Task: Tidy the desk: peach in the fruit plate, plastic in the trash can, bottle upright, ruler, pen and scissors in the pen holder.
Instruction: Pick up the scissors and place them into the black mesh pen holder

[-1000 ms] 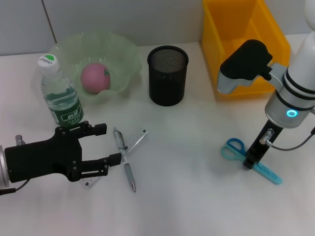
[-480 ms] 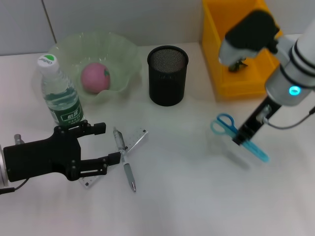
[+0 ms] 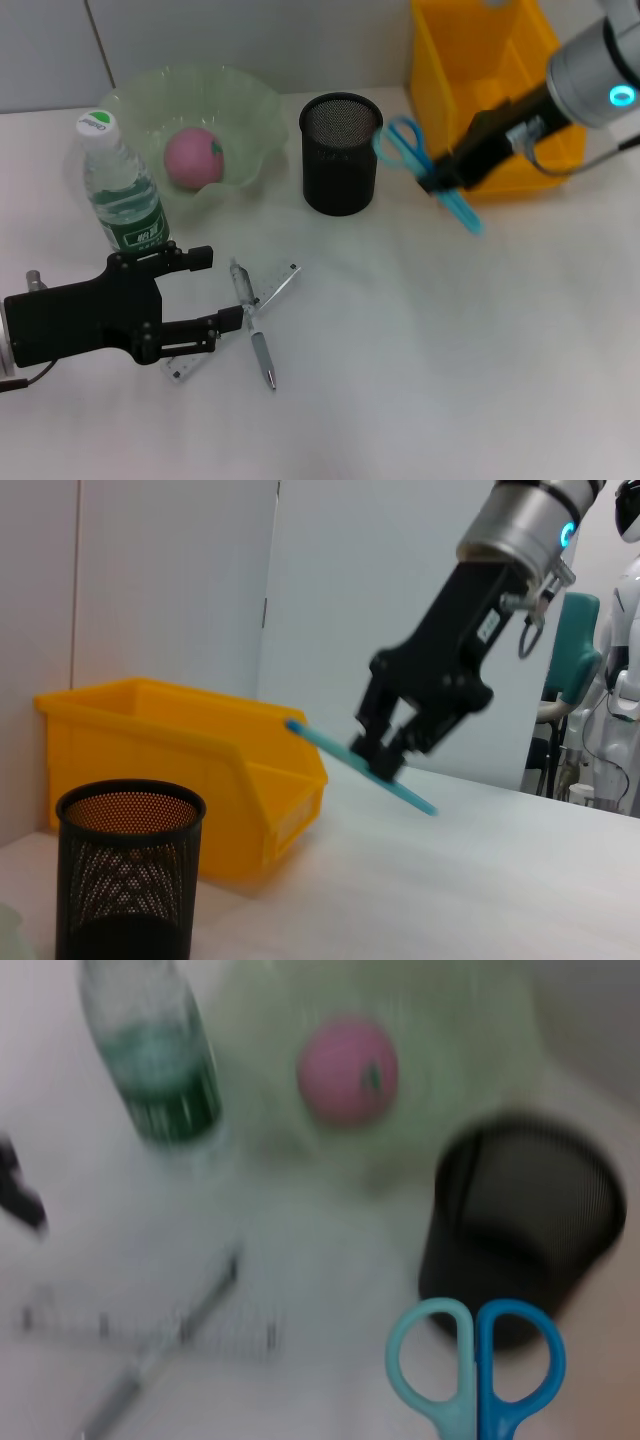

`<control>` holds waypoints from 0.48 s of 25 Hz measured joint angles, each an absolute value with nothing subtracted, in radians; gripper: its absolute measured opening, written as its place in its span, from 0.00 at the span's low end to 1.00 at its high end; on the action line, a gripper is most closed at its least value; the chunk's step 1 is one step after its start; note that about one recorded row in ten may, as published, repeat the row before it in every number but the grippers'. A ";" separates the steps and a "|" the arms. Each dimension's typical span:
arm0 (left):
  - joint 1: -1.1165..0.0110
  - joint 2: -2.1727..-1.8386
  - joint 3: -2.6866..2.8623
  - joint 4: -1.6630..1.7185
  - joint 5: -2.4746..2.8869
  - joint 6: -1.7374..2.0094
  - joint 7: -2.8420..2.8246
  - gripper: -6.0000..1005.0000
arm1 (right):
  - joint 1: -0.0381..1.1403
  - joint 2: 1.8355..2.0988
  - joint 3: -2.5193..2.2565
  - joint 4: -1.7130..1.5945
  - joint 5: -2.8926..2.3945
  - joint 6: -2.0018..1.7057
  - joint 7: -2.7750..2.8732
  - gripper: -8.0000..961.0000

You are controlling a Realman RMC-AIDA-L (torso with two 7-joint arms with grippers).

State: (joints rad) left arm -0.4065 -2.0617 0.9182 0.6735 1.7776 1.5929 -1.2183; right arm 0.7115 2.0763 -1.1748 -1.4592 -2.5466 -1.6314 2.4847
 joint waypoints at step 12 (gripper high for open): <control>-0.410 -2.063 0.916 0.674 1.777 1.595 -1.221 0.84 | 0.657 2.082 -1.173 -1.292 -2.257 -1.190 2.246 0.26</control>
State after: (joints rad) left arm -0.4096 -2.0628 0.9158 0.6737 1.7773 1.5946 -1.2209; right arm 0.6570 2.0816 -1.1731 -1.2919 -2.2568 -1.1900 2.2456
